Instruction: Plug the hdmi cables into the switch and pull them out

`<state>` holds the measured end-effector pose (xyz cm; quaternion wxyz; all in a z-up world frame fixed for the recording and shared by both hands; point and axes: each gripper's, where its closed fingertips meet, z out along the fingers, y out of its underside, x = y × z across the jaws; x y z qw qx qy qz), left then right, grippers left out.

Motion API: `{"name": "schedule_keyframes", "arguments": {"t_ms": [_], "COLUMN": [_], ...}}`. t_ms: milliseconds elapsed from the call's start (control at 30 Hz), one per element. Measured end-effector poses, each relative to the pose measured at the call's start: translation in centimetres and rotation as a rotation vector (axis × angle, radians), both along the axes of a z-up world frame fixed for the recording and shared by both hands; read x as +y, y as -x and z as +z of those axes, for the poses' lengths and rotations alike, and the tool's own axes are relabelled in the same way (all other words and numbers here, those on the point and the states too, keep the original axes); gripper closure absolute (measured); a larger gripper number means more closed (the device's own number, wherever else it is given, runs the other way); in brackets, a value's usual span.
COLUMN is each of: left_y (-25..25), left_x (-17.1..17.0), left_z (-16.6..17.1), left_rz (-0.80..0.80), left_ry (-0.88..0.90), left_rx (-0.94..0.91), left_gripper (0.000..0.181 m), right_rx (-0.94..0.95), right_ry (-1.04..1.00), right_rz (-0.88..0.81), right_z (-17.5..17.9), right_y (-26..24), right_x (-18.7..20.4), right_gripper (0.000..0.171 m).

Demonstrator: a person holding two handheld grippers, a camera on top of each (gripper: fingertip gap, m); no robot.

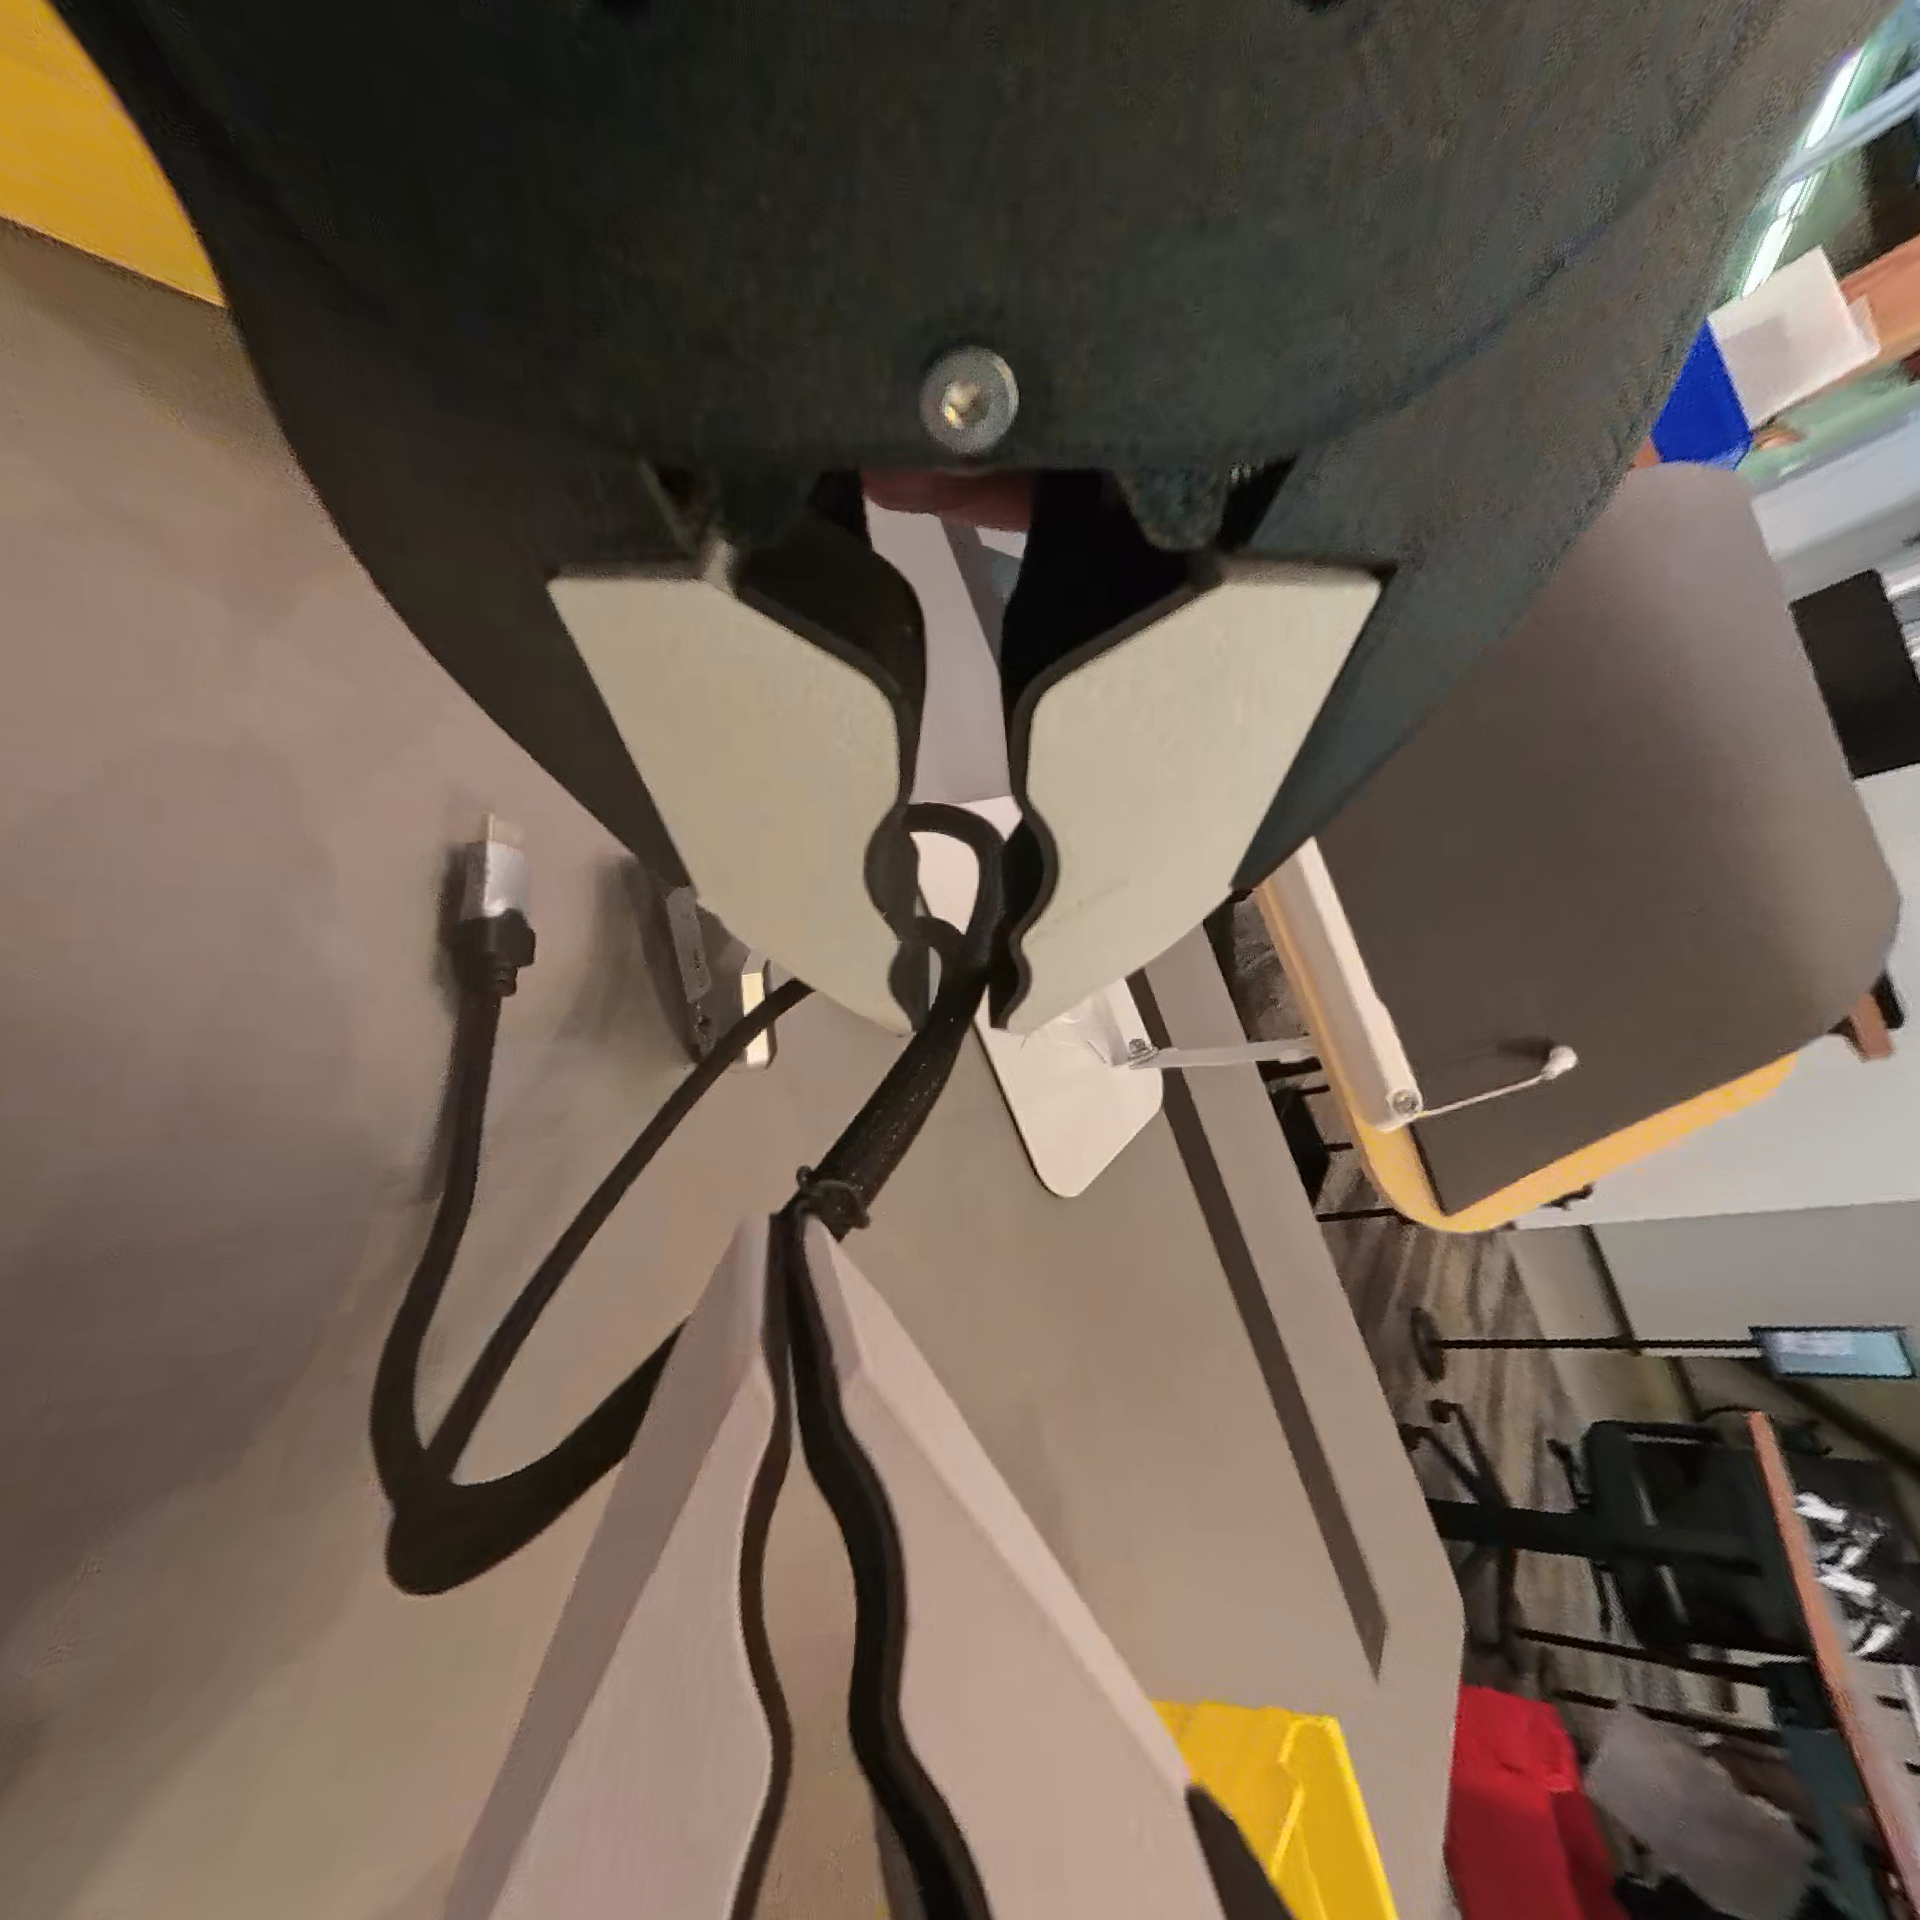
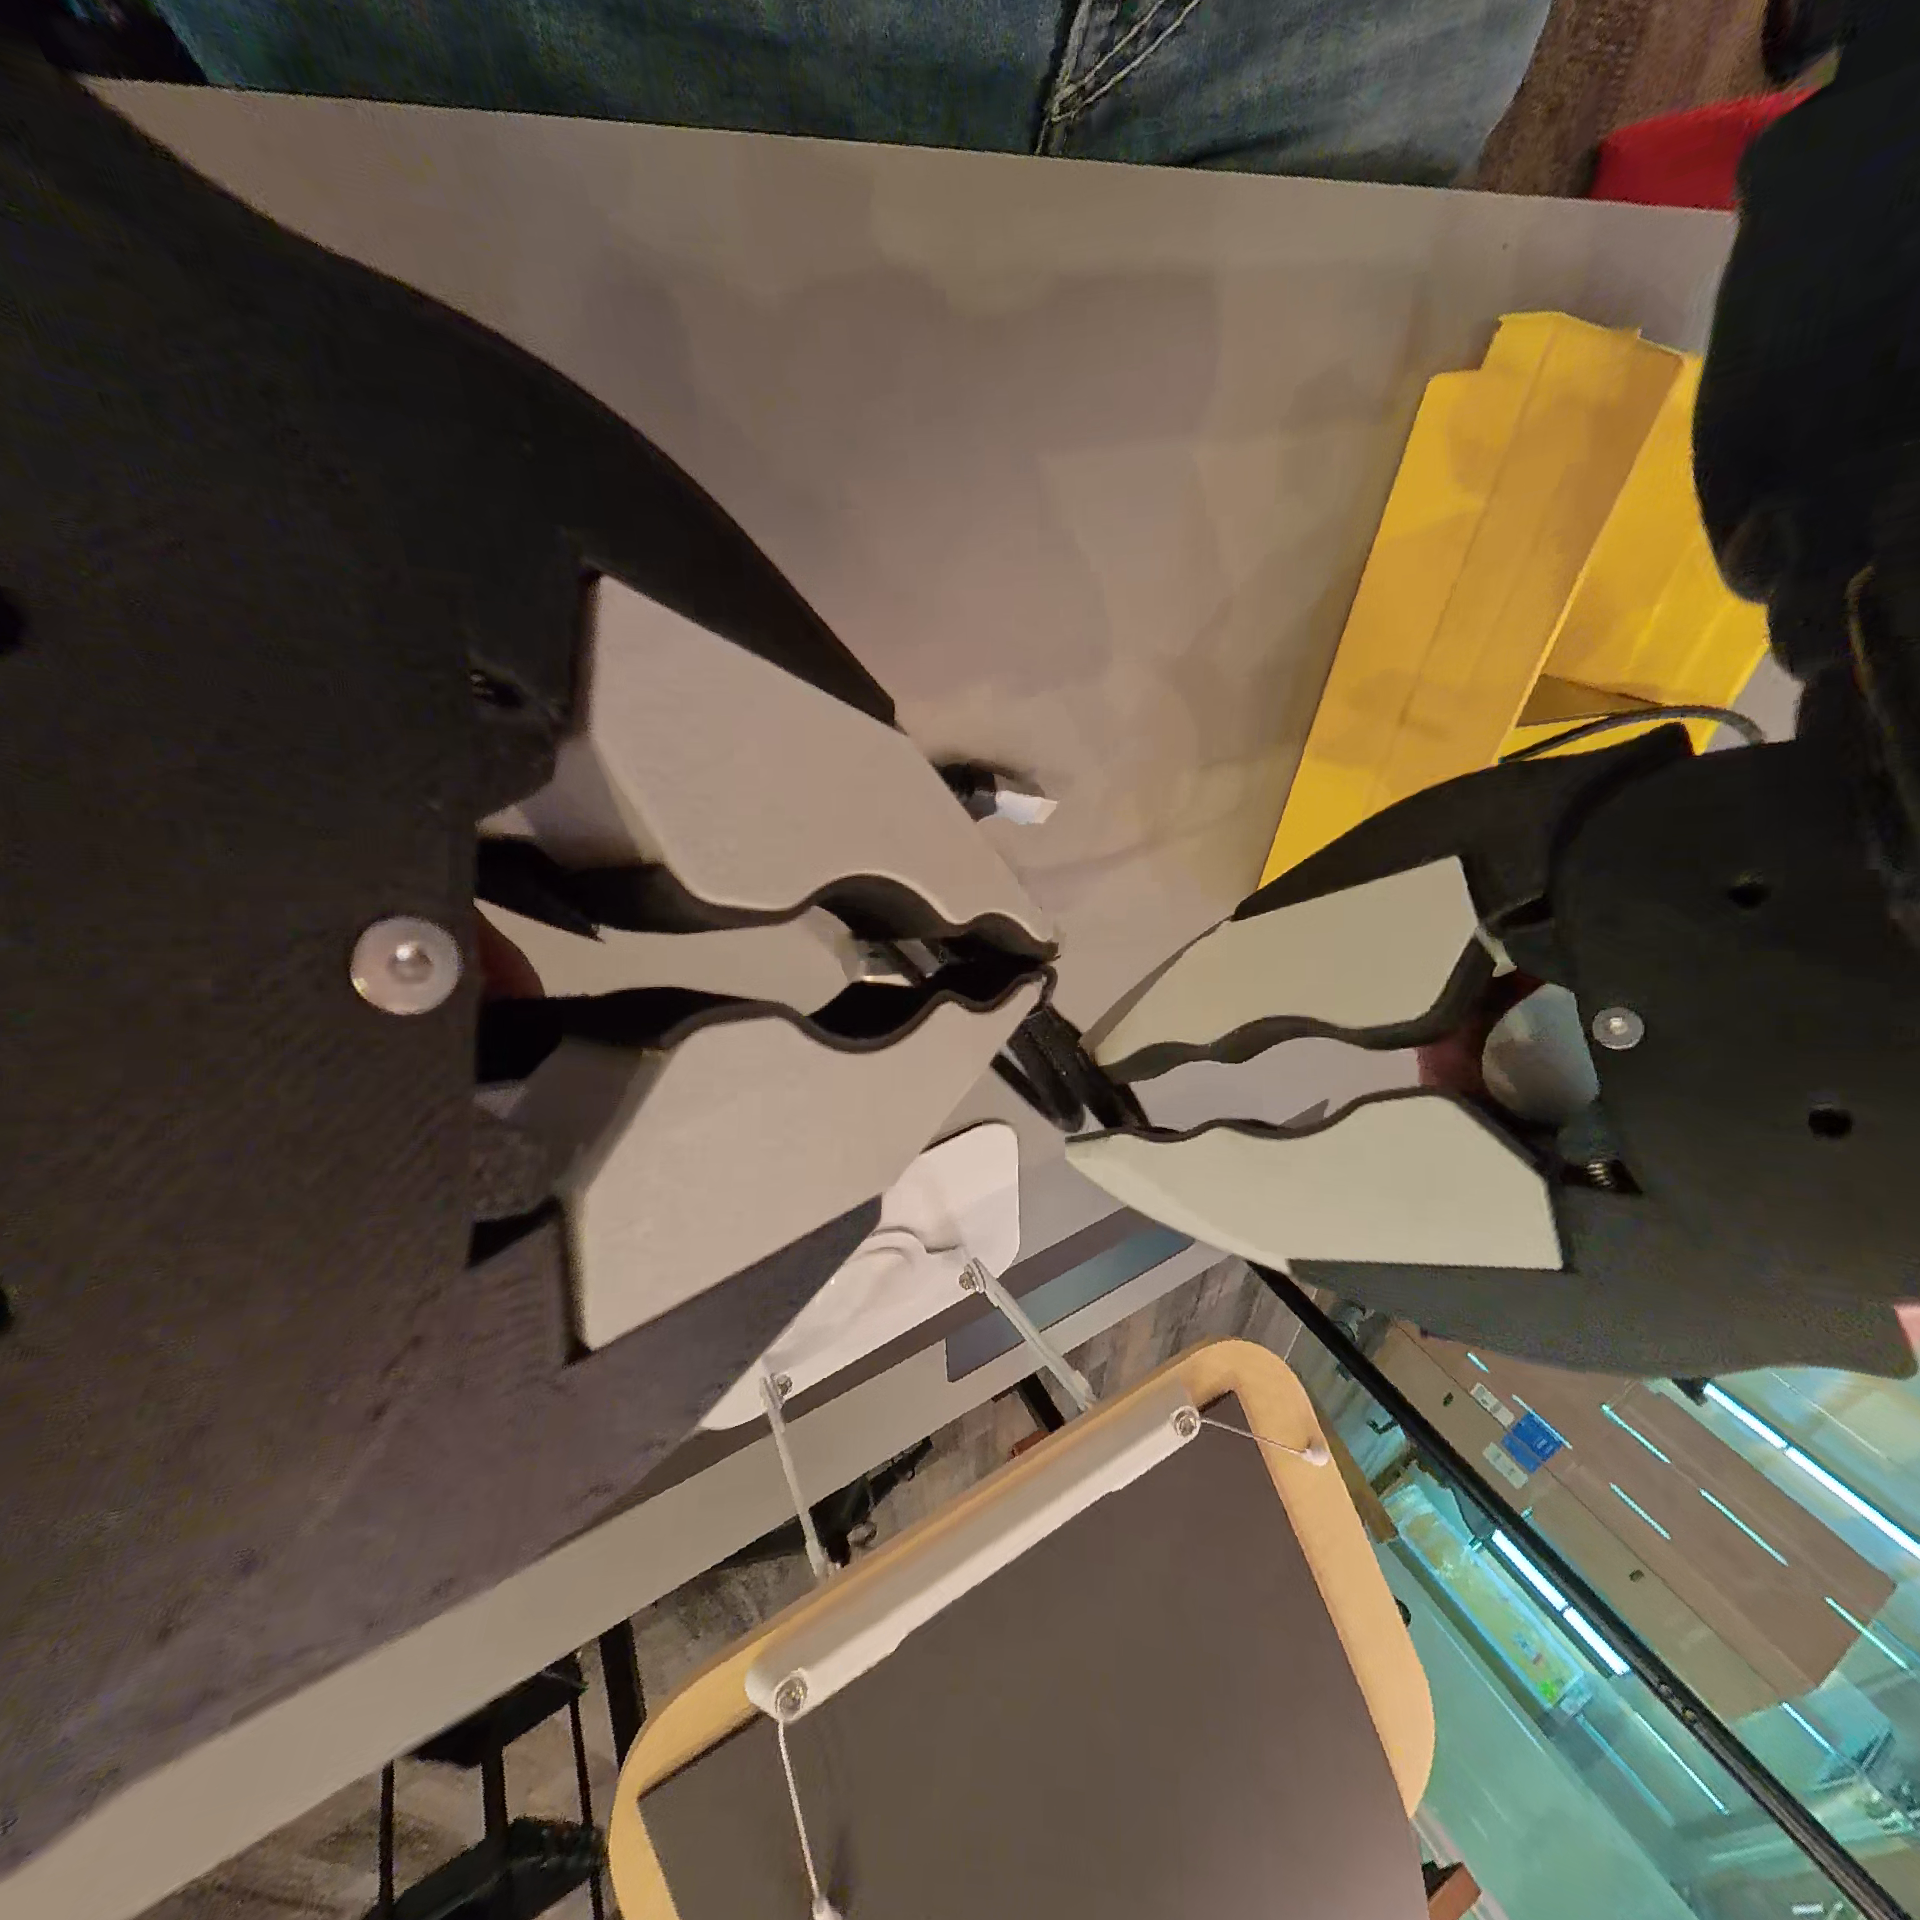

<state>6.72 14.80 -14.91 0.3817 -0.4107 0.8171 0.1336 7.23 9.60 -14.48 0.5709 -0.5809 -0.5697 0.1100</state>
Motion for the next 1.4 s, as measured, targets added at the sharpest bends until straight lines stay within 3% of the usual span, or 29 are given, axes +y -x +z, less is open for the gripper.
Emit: {"name": "schedule_keyframes", "arguments": {"t_ms": [133, 300, 433, 500, 667, 700, 767, 833, 1067, 1400], "left_y": [-0.7, -0.2, 0.8, 1.3, -0.3, -0.7, -1.9, -3.0, -5.3, -1.9], "left_x": [0.5, 0.0, -2.7, -3.7, -6.7, -6.9, -6.9, -6.9, -7.0, -6.1], "left_z": [0.7, 2.5, 2.2, 1.2, -2.2, -2.8, -3.5, -3.9, -3.1, -3.4], "left_rz": [0.023, 0.143, 0.225, 0.250, 0.258, 0.269, 0.286, 0.289, 0.280, 0.369], "left_ry": [0.047, 0.050, 0.147, 0.165, 0.526, 0.592, 0.658, 0.691, 0.851, 0.750], "left_rx": [-0.070, -0.330, -0.499, -0.496, -0.521, -0.549, -0.628, -0.672, -0.836, -0.722], "left_gripper": [0.165, 0.135, 0.140, 0.147, 0.135, 0.125, 0.105, 0.102, 0.155, 0.173], "right_rx": [0.206, 0.378, 0.407, 0.420, 0.464, 0.469, 0.481, 0.485, 0.464, 0.411], "right_ry": [0.121, 0.210, 0.233, 0.240, 0.259, 0.263, 0.282, 0.290, 0.264, 0.178], "right_rz": [0.016, -0.027, -0.023, -0.014, 0.004, 0.006, 0.020, 0.027, 0.018, -0.063], "right_z": [0.9, 1.2, 1.5, 1.7, 2.4, 2.5, 2.5, 2.4, 2.4, 2.6], "right_y": [-0.3, -1.5, -1.2, -0.9, 0.0, 0.2, 0.5, 0.9, 1.1, -1.1], "right_x": [0.3, 1.3, 1.5, 1.5, 1.2, 1.1, 0.9, 0.8, 0.7, 1.8], "right_gripper": [0.171, 0.171, 0.171, 0.171, 0.171, 0.171, 0.171, 0.171, 0.171, 0.171]}}
